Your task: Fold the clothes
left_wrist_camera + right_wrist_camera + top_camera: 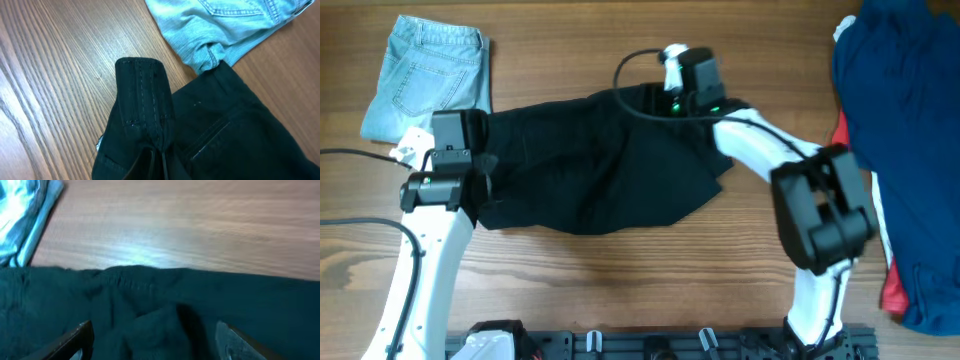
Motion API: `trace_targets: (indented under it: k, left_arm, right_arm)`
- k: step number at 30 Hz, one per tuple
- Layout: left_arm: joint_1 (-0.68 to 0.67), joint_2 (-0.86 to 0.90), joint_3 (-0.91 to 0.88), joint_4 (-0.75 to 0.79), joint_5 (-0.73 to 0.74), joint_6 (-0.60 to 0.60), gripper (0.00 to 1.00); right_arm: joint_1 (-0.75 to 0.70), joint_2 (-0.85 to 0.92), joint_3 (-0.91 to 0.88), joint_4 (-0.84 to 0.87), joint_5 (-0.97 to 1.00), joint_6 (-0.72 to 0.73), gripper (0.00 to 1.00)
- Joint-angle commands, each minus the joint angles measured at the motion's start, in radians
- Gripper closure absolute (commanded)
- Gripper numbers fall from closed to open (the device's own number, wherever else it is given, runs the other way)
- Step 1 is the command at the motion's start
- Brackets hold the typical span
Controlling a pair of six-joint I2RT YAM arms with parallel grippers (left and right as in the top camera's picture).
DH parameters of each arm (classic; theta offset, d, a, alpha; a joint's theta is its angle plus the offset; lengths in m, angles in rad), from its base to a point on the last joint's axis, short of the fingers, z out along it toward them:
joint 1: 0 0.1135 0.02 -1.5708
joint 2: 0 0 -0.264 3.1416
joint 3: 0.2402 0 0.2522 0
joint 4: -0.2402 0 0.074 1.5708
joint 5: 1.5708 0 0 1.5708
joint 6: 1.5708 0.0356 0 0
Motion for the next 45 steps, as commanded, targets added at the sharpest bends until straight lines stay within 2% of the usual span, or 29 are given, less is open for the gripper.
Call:
trace_targets:
  k: [1, 13, 15, 16, 17, 18, 19, 25, 29, 32, 37, 42, 45]
  left_arm:
    - [0.004, 0.023, 0.007, -0.003, -0.005, 0.013, 0.96]
    - [0.004, 0.035, 0.007, -0.018, -0.005, 0.013, 0.96]
    - [0.004, 0.035, 0.007, -0.018, -0.005, 0.013, 0.96]
    - [0.004, 0.035, 0.007, -0.018, -0.005, 0.013, 0.96]
    - [0.004, 0.035, 0.007, -0.018, -0.005, 0.013, 0.96]
    - [0.004, 0.035, 0.007, -0.018, -0.005, 0.013, 0.96]
    - [0.005, 0.035, 0.007, -0.018, -0.005, 0.013, 0.96]
    - [0.005, 0.035, 0.007, -0.020, -0.006, 0.013, 0.96]
    - [0.005, 0.035, 0.007, -0.021, -0.006, 0.013, 0.96]
    - [0.005, 0.035, 0.007, -0.021, -0.006, 0.013, 0.96]
    - [0.005, 0.032, 0.007, -0.028, -0.006, 0.013, 0.96]
    - [0.005, -0.023, 0.007, -0.043, -0.005, 0.044, 0.96]
    - [0.005, -0.112, 0.007, -0.063, -0.005, 0.067, 0.96]
  right_arm:
    - [0.029, 0.064, 0.011, 0.048, -0.019, 0.007, 0.21]
    - [0.037, 0.148, 0.011, 0.119, 0.030, 0.025, 0.20]
    - [0.037, 0.150, 0.011, 0.124, 0.033, 0.026, 0.25]
    - [0.037, 0.150, 0.011, 0.126, 0.034, 0.026, 0.34]
    - [0.036, 0.150, 0.011, 0.132, 0.037, 0.028, 0.55]
    - [0.035, 0.150, 0.011, 0.136, 0.043, 0.029, 0.82]
    - [0.035, 0.150, 0.011, 0.137, 0.052, 0.035, 0.96]
    - [0.020, 0.088, 0.011, 0.100, 0.063, 0.055, 0.96]
    - [-0.014, -0.100, 0.011, -0.057, 0.064, 0.050, 0.96]
    - [-0.067, -0.304, 0.011, -0.273, 0.069, 0.017, 0.96]
    - [-0.156, -0.528, 0.011, -0.502, 0.090, -0.002, 0.96]
    - [-0.218, -0.641, 0.011, -0.682, 0.121, -0.002, 0.96]
    - [-0.229, -0.673, 0.011, -0.760, 0.121, -0.018, 0.96]
